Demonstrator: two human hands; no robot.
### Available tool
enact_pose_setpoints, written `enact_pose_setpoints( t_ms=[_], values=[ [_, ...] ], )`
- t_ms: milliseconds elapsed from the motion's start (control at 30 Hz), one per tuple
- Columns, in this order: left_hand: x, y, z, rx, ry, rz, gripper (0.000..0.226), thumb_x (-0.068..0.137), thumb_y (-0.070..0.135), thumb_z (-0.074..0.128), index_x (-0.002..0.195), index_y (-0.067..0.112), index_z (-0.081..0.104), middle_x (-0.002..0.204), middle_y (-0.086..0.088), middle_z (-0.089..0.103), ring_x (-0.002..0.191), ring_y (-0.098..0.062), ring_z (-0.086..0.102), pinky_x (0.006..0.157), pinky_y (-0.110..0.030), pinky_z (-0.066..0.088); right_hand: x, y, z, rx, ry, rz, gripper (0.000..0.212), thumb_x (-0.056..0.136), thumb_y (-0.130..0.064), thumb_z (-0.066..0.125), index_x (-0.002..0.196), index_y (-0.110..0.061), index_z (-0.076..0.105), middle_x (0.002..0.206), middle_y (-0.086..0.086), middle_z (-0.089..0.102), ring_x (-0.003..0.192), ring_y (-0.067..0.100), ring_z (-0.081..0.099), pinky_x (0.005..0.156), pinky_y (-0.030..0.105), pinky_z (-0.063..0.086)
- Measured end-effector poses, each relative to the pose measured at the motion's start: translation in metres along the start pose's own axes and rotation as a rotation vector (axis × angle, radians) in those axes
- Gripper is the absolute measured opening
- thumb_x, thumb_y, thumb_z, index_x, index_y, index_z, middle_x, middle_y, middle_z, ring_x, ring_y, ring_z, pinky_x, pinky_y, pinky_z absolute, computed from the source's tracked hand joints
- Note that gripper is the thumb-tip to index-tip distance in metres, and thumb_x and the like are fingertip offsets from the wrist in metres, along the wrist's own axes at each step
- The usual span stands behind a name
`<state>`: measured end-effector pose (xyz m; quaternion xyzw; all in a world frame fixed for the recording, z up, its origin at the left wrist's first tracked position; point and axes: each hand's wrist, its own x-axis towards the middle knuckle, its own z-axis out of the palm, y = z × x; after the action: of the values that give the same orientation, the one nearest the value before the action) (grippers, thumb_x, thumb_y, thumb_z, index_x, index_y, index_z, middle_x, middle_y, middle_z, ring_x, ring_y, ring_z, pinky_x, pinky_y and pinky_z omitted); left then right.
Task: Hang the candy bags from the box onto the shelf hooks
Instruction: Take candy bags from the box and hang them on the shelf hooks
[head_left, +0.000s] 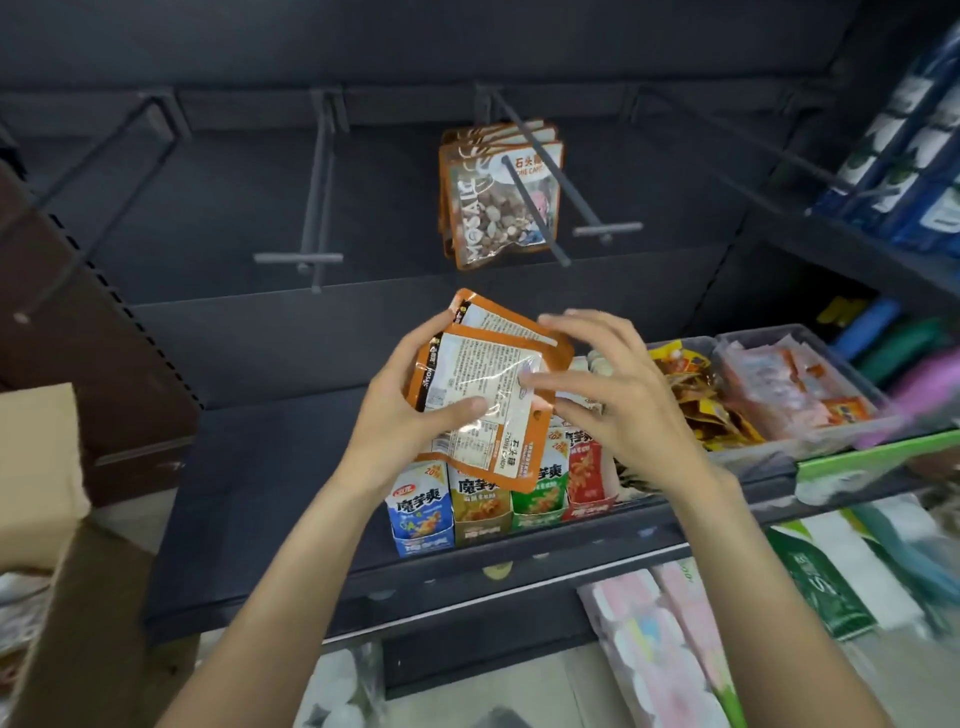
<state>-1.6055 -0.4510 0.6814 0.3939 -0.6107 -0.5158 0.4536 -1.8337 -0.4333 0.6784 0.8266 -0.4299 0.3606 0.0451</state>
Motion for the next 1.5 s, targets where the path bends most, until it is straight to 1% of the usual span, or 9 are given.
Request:
enact_pose_setpoints(
  t_ms=[167,267,400,567,833,1000,1200,1333,1500],
  values=[
    [-0.002,-0.009,0.001,0.118,0.025,-0.013,0.073,0.07,0.015,0.082,0.132,0.035,0.048,0.113,0.017,0.064,0.101,0.001,0.063,0.081,-0.022,0.056,-0.006,0.005,-0.01,-0.111,-0.146,-0.213,0.026,0.088,-0.03,0.057,0.097,-0.016,0.076,0.119,0.0,0.068,0.122,0.021,0.05,0.098,0.035,0.041],
    [-0.002,-0.016,-0.004,0.171,0.131,-0.007,0.063,0.078,0.016,0.078,0.132,0.031,0.051,0.113,0.022,0.062,0.1,0.005,0.062,0.082,-0.021,0.055,-0.011,-0.005,-0.018,0.059,-0.12,-0.027,0.024,0.092,-0.03,0.055,0.095,-0.013,0.072,0.11,-0.001,0.071,0.113,0.011,0.059,0.098,0.026,0.043],
    [-0.011,-0.01,-0.013,0.421,0.226,0.217,0.049,0.091,0.003,0.061,0.126,0.035,0.053,0.12,0.017,0.062,0.106,0.006,0.059,0.075,-0.007,0.047,-0.006,-0.02,-0.04,0.271,0.136,0.25,0.011,0.092,-0.029,0.059,0.085,-0.021,0.061,0.074,-0.015,0.063,0.07,-0.002,0.06,0.056,0.015,0.042],
    [-0.019,0.009,-0.012,0.532,0.192,0.376,0.051,0.086,0.0,0.064,0.121,0.037,0.058,0.114,0.024,0.063,0.105,0.002,0.062,0.07,-0.03,0.058,0.017,-0.03,-0.05,0.456,0.312,0.339,0.02,0.087,-0.014,0.069,0.088,-0.034,0.063,0.085,-0.022,0.066,0.078,-0.001,0.062,0.068,0.013,0.046],
    [-0.025,0.029,0.006,0.484,0.158,0.462,0.062,0.085,-0.003,0.064,0.132,0.035,0.051,0.123,0.024,0.06,0.114,0.006,0.056,0.092,-0.016,0.048,0.05,-0.036,-0.033,0.518,0.561,0.505,0.015,0.091,-0.016,0.066,0.085,-0.029,0.06,0.081,-0.013,0.065,0.076,-0.003,0.063,0.062,0.015,0.047],
    [-0.02,0.025,0.005,0.58,0.158,0.532,0.051,0.084,0.004,0.056,0.125,0.034,0.059,0.119,0.015,0.062,0.112,0.005,0.056,0.086,-0.022,0.053,0.054,-0.041,-0.024,0.481,0.587,0.568,0.018,0.091,-0.022,0.066,0.084,-0.037,0.059,0.078,-0.019,0.066,0.064,0.005,0.061,0.056,0.033,0.05],
    [-0.019,0.026,0.003,0.474,0.166,0.445,0.044,0.084,0.022,0.048,0.125,0.033,0.06,0.114,0.019,0.064,0.106,0.0,0.061,0.079,-0.031,0.057,0.055,-0.047,-0.016,0.536,0.664,0.528,0.026,0.09,-0.012,0.066,0.101,-0.028,0.049,0.098,-0.008,0.06,0.08,-0.002,0.063,0.065,0.017,0.052],
    [0.002,0.026,0.001,0.482,0.195,0.402,0.049,0.079,0.021,0.077,0.124,0.036,0.06,0.109,0.02,0.065,0.103,0.003,0.062,0.089,-0.035,0.055,0.069,-0.024,-0.003,0.39,0.614,0.523,0.014,0.091,-0.027,0.064,0.098,-0.03,0.053,0.1,-0.007,0.061,0.089,0.016,0.064,0.075,0.04,0.055],
    [0.051,0.019,-0.003,0.542,0.311,0.415,0.052,0.079,0.016,0.076,0.126,0.032,0.061,0.113,0.018,0.063,0.106,0.001,0.059,0.094,-0.028,0.05,0.085,0.016,0.014,0.223,0.408,0.444,0.035,0.087,-0.027,0.067,0.118,-0.01,0.064,0.122,-0.004,0.038,0.103,0.0,0.051,0.081,0.023,0.053]
  ],
)
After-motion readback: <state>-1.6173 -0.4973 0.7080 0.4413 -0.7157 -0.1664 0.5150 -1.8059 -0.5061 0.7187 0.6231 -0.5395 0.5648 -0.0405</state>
